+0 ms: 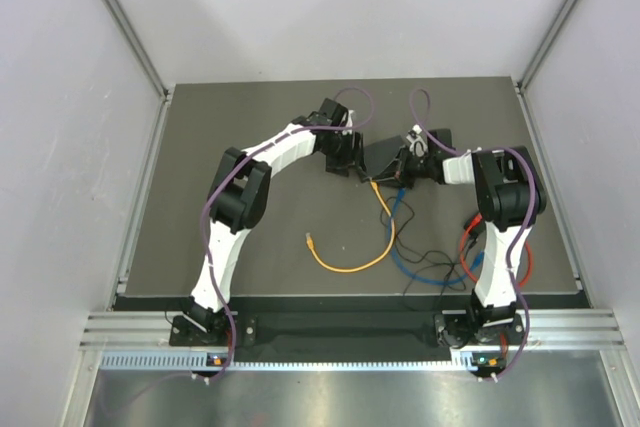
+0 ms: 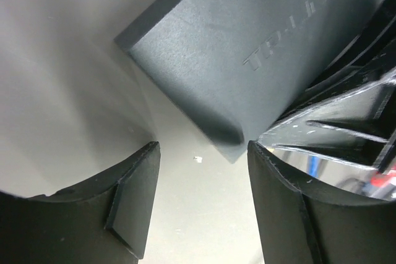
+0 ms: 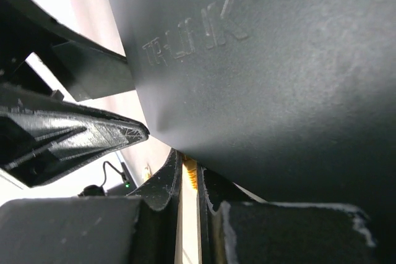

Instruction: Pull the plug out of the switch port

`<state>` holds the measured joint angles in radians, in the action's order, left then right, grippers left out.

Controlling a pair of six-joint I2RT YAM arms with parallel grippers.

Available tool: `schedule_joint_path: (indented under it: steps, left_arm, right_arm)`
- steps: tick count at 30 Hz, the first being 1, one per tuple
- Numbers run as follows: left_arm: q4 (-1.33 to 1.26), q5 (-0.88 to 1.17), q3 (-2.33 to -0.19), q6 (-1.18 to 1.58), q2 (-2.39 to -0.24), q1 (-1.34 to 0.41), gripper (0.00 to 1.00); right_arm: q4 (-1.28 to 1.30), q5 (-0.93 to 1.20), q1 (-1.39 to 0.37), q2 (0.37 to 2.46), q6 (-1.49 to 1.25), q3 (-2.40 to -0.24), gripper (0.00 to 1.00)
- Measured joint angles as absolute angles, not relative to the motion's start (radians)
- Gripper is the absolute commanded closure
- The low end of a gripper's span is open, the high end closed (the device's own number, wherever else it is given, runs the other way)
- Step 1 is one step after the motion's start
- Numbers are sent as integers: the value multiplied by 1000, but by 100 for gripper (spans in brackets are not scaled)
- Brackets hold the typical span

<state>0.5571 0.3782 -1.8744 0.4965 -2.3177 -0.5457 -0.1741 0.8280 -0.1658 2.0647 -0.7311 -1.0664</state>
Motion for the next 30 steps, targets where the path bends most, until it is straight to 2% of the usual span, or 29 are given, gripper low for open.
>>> schedule_joint_path:
  steps: [13, 30]
  left_arm:
    - [556, 86, -1864, 218, -2204, -677, 34]
    - [648, -193, -1942, 48, -2310, -786, 33]
  right_arm:
    - [-80, 823, -167, 2072, -722, -1111, 100]
    - [-78, 833, -166, 2073, -728, -1115, 100]
